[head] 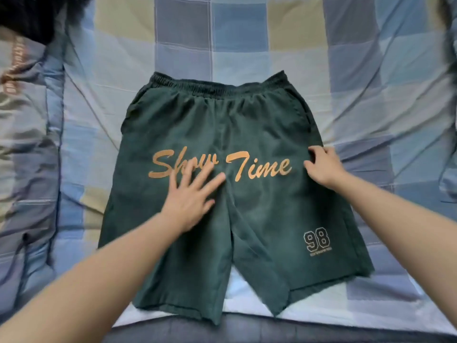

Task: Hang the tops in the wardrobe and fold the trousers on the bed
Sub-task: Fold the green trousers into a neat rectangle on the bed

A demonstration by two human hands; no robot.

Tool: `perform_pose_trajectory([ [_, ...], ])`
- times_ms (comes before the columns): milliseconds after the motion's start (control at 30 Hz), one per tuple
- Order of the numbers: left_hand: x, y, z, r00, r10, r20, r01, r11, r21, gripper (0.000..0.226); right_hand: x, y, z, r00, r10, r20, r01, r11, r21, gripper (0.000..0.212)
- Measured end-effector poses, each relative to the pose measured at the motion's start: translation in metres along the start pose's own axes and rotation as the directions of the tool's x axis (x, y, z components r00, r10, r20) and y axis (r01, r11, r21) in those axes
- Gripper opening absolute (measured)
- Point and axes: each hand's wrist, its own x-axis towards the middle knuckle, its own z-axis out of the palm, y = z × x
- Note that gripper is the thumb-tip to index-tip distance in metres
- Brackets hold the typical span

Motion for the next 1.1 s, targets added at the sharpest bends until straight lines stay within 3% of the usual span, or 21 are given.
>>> perform_pose_trajectory([
  [100,-0.02,0.031,0.025,0.974,0.207,0.093,-0.214,0.974,0.073,0.07,-0.011,0.027,0.009,0.991,-0.006,-0.137,0.019,0.996,0.092,0.055],
  [233,-0.036,0.054,0.029,0.908,0.378,0.184,-0.401,0.909,0.112,0.063,-0.024,0.058,0.011,0.966,0.134,-0.22,-0.094,0.978,0.184,0.056],
  [333,-0.05,0.072,0.022,0.841,0.501,0.205,-0.533,0.833,0.15,0.062,-0.04,0.086,0.016,0.965,0.214,-0.153,-0.178,0.959,0.221,0.056],
  [467,-0.057,0.093,0.015,0.854,0.486,0.186,-0.509,0.854,0.105,0.075,-0.066,0.115,0.027,0.969,0.247,-0.004,-0.236,0.931,0.28,0.038],
  [567,-0.054,0.114,0.014,0.827,0.521,0.212,-0.552,0.823,0.132,0.072,-0.083,0.134,0.036,0.966,0.225,0.126,-0.25,0.937,0.242,0.03],
  [633,-0.053,0.124,0.014,0.78,0.57,0.258,-0.614,0.776,0.141,0.061,-0.089,0.143,0.038,0.969,0.171,0.18,-0.21,0.951,0.228,0.022],
  [767,-0.049,0.135,0.006,0.674,0.667,0.318,-0.733,0.656,0.18,0.023,-0.093,0.156,0.032,0.99,0.105,0.099,-0.127,0.961,0.244,0.013],
  [867,-0.058,0.137,0.019,0.525,0.658,0.539,-0.806,0.588,0.068,0.015,-0.094,0.165,0.033,0.983,0.148,0.107,-0.164,0.971,0.172,0.017],
  [933,-0.064,0.14,0.024,0.494,0.552,0.671,-0.776,0.628,0.054,0.021,-0.095,0.162,0.033,0.979,0.18,0.096,-0.194,0.966,0.169,0.02],
  [967,-0.065,0.143,0.022,0.518,0.499,0.695,-0.721,0.692,0.04,0.023,-0.097,0.157,0.032,0.979,0.185,0.085,-0.199,0.961,0.194,0.02],
  [1067,-0.057,0.157,0.01,0.676,0.361,0.642,-0.315,0.93,-0.19,0.021,-0.113,0.135,0.026,0.998,0.046,0.032,-0.053,0.952,0.303,0.029],
  [1100,-0.051,0.162,0.002,0.752,0.318,0.578,-0.107,0.923,-0.369,0.019,-0.122,0.124,0.025,1.0,-0.023,0.018,0.016,0.946,0.325,0.033],
])
